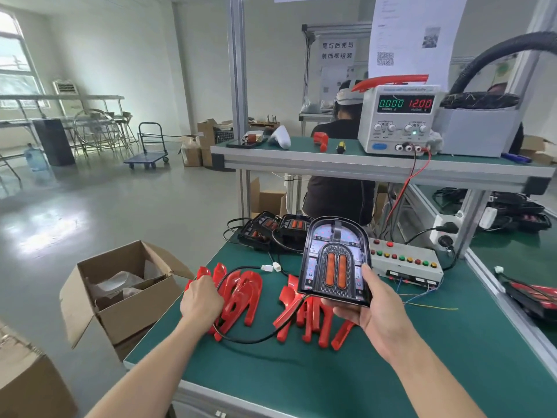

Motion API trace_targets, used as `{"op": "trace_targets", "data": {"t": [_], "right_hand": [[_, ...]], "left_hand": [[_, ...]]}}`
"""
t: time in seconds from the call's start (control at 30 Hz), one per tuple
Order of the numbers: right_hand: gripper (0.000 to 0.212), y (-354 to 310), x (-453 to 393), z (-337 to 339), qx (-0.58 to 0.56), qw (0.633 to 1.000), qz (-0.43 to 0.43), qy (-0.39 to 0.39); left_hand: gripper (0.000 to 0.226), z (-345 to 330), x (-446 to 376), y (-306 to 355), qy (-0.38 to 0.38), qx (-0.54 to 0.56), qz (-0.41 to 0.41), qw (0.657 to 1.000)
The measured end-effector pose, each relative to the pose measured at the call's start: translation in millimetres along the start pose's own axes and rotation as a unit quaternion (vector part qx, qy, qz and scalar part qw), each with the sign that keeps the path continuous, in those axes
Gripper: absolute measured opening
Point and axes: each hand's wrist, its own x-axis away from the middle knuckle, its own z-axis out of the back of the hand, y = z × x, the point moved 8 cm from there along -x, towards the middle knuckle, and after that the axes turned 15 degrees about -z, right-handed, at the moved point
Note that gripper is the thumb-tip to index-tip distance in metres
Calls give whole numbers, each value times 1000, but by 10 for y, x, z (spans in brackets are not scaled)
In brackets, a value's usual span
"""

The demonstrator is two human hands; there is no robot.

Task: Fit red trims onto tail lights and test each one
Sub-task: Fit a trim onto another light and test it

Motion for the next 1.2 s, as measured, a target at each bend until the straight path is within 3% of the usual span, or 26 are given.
{"op": "trace_targets", "data": {"t": [0.17, 0.3, 0.43, 0.57, 0.67, 0.83, 0.93, 1.1, 1.2], "right_hand": [[50, -4, 28, 15, 11, 1000, 3, 4], [51, 2, 75, 21, 15, 1000, 5, 5], [49, -16, 128, 48, 13, 1000, 15, -1], [43, -62, 245, 130, -5, 999, 41, -13], [47, -59, 353, 256, -47, 996, 60, -40], [48, 162, 548, 526, -90, 994, 36, -45], [48, 332, 612, 725, -69, 997, 13, -13], [44, 676, 567, 1074, -89, 993, -39, 62], [43, 843, 483, 1186, -82, 990, -66, 96]], "left_hand": [[7, 13, 22, -52, -8, -11, -12, 1000], [9, 208, 18, 45, 76, 69, -45, 994], [4, 587, 30, 376, 167, 139, -152, 964], [8, 942, 205, 913, 206, 185, -290, 916], [14, 1003, 469, 1373, 175, 250, -376, 875], [7, 482, 961, 2106, 13, 284, -485, 827], [18, 9, 1198, 2328, -59, 276, -508, 814], [11, -510, 1428, 2430, -78, 234, -526, 814], [13, -606, 1253, 2173, -36, 217, -441, 870]]}}
